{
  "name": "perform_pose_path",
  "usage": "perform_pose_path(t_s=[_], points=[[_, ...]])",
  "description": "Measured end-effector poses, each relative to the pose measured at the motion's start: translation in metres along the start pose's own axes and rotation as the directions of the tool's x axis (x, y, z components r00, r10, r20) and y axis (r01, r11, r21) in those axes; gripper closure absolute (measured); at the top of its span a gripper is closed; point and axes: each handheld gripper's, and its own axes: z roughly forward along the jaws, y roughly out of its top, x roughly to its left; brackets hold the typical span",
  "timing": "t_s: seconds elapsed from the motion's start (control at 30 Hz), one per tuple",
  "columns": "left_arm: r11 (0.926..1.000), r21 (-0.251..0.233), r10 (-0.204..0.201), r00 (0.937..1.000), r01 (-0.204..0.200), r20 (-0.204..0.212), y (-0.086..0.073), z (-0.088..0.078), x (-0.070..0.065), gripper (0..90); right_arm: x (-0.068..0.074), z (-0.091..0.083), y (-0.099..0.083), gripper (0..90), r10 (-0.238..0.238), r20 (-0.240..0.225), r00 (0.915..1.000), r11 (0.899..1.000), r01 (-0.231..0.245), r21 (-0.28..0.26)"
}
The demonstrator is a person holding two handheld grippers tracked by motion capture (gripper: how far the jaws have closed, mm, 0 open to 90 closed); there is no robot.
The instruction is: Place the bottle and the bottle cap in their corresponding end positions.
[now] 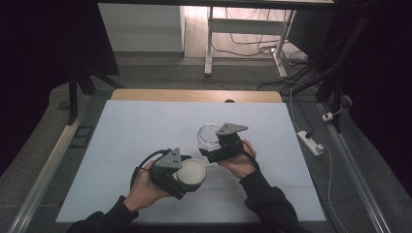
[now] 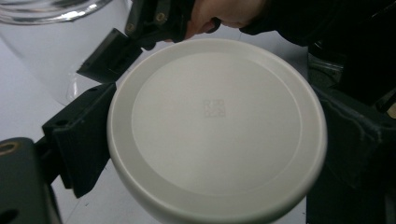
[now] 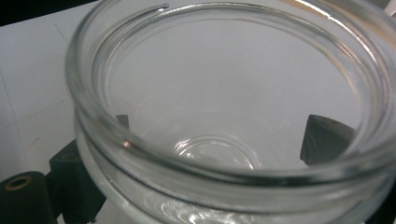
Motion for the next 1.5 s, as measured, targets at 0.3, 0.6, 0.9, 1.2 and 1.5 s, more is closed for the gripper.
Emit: perform_pose_path(t_s=[0.3, 0.6, 0.9, 1.2, 1.5], points=[[1.0000, 0.005, 0.005, 0.9999, -0.005, 0.011, -0.008, 0.014, 0.003, 8.1, -0.006, 0.009, 0.002, 6.7, 0.014, 0.006, 0.9999, 1.000, -0.014, 0.004], [1.0000, 0.004, -0.002, 0.9999, 0.002, 0.010, -0.014, 0.024, 0.007, 8.1, -0.011, 0.019, 0.005, 6.7, 0.031, 0.011, 0.9995, 0.999, -0.031, 0.008], [0.9999, 0.013, -0.001, 0.9999, 0.000, 0.017, -0.022, 0.037, 0.012, 8.1, -0.017, 0.032, 0.007, 6.7, 0.037, 0.027, 0.9989, 0.999, -0.038, 0.017], [0.9995, 0.028, 0.015, 0.9998, -0.016, 0.014, -0.028, 0.050, 0.016, 8.1, -0.021, 0.043, 0.009, 6.7, 0.043, 0.032, 0.9985, 0.999, -0.044, 0.021], [0.9964, 0.071, 0.047, 0.9988, -0.048, 0.010, -0.032, 0.065, 0.019, 8.0, -0.026, 0.054, 0.012, 6.6, 0.063, 0.046, 0.9970, 0.998, -0.064, 0.020]])
